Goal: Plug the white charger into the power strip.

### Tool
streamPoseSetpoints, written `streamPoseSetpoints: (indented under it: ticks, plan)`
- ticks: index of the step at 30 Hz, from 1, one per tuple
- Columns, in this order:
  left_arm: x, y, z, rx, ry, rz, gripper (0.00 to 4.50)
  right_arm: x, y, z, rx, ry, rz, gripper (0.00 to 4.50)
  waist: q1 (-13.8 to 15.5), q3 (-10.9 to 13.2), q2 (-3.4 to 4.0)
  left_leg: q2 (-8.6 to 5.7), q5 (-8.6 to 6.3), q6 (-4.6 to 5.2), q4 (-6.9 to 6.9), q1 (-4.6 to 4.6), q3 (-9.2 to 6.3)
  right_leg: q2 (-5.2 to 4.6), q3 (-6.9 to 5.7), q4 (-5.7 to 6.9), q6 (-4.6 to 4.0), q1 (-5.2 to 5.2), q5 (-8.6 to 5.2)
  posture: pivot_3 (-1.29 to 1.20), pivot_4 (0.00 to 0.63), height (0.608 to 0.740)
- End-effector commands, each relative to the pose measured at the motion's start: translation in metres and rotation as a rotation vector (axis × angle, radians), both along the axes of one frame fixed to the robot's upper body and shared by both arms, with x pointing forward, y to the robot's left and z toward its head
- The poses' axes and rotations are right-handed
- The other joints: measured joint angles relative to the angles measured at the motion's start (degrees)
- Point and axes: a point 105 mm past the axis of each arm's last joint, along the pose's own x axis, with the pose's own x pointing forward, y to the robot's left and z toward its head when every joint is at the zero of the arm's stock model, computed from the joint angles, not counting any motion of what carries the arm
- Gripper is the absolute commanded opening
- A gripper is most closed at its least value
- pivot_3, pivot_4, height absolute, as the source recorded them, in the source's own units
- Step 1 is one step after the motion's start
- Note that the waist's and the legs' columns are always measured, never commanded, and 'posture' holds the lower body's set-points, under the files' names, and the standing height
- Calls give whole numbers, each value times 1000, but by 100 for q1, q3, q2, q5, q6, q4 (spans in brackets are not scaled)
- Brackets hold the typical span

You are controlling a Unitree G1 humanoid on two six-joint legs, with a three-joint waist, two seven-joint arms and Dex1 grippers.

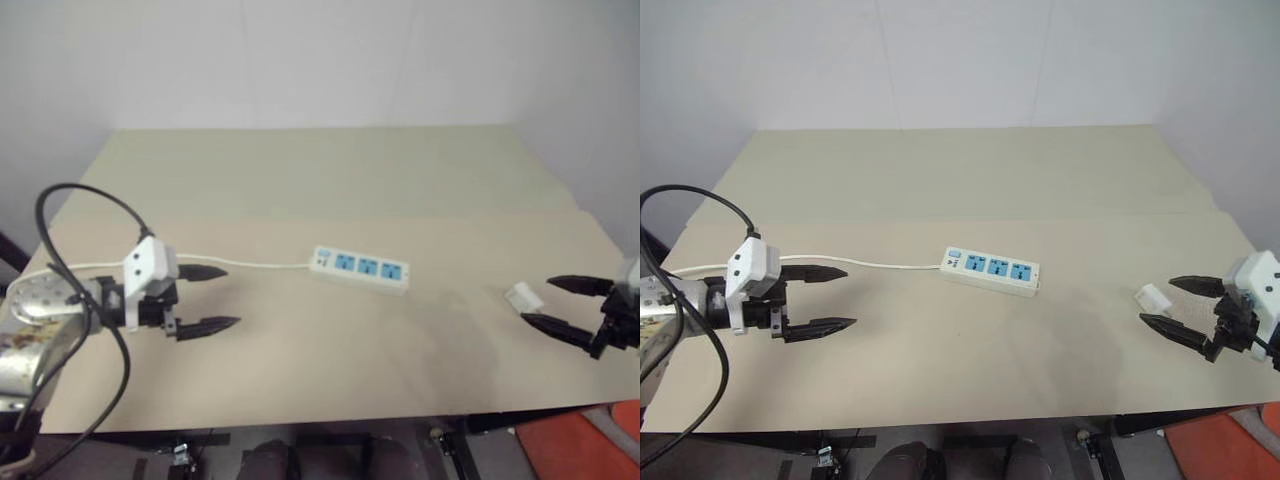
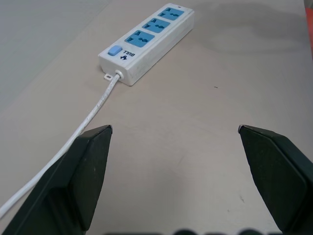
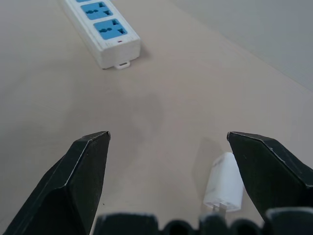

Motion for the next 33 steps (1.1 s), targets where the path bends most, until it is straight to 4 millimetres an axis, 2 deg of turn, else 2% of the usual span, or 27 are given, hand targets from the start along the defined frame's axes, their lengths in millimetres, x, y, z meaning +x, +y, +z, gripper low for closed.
streamPoseSetpoints:
  ticks: [1, 4, 10, 14, 17, 24, 27, 33]
  plan:
    - [0, -4, 10, -7, -35, -22, 4492, -2, 2, 13, -8, -49, 5, 4500, 1, 0, 0, 0, 0, 0, 0, 1, 0, 0, 0, 0, 0, 1, 0, 0, 150, 740]
    - [3, -4, 6, 2, -30, -27, 4492, -1, 5, 11, -9, -54, 4, 4500, -5, 0, 0, 0, 0, 0, -2, 2, 0, 0, 0, 0, 0, 0, 0, 0, 150, 740]
    - [13, -2, 11, 10, -60, -33, 4492, 2, 16, 22, -9, -78, 43, 4500, -6, 0, 0, -1, 0, 0, 0, 2, 1, 0, 0, 2, 0, -1, 0, 0, 150, 740]
    - [33, -4, 7, 59, -107, -42, 4492, 6, 30, 27, -14, -103, 81, 4500, -5, 0, 0, -8, 1, -1, -1, 4, 2, 0, 0, 2, 0, 1, 0, 0, 150, 740]
    - [57, -12, 2, 128, -136, -80, 4492, 10, 43, 32, -4, -118, 107, 4500, 22, -1, -3, -23, 1, -1, 2, 2, 1, 1, -4, 3, 0, 3, 1, 0, 150, 740]
    - [106, -28, 6, 185, -174, -146, 4492, 14, 75, 40, -4, -136, 195, 4500, 3, 4, -14, -32, 1, 1, 9, -20, -3, 1, -16, 13, 6, -4, 5, 0, 150, 740]
    - [120, -39, 0, 233, -166, -185, 4492, 17, 84, 41, 0, -149, 221, 4500, 1, 8, -23, -33, -2, 7, 20, -28, 0, 1, -20, 13, 11, -2, 8, 0, 150, 740]
    - [136, -59, -9, 306, -124, -238, 4492, 17, 88, 42, 11, -166, 219, 4500, -1, 17, -39, -32, -12, 25, 55, -58, -13, 0, -25, 12, 24, -11, 16, 0, 150, 740]
